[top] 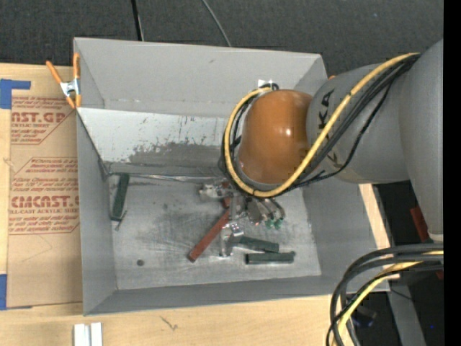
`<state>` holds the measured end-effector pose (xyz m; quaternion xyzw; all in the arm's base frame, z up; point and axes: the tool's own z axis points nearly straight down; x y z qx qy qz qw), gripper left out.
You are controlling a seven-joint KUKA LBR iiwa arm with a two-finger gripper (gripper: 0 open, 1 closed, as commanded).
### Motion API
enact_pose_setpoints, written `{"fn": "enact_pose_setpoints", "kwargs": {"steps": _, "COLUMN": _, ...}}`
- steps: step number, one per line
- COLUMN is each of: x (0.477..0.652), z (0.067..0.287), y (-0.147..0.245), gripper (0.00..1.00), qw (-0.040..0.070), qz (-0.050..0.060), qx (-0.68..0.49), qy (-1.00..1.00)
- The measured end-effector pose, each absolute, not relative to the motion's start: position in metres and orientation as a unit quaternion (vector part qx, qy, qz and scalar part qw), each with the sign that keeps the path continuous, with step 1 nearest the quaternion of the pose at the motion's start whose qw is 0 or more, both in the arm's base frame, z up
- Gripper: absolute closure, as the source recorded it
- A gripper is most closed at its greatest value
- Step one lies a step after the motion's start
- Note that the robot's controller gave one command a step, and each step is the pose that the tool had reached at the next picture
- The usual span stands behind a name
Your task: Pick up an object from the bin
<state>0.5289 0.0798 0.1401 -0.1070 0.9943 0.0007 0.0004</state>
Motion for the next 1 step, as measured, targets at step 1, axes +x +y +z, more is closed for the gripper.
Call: {"fn": "enact_pose_setpoints", "kwargs": {"steps": 1, "x": 0.5479, "z": 0.0726, "y": 0.0775, "gripper": 1.00, "qw": -0.004, "qz": 0.000, "qx": -0.197, "qy": 0.980}}
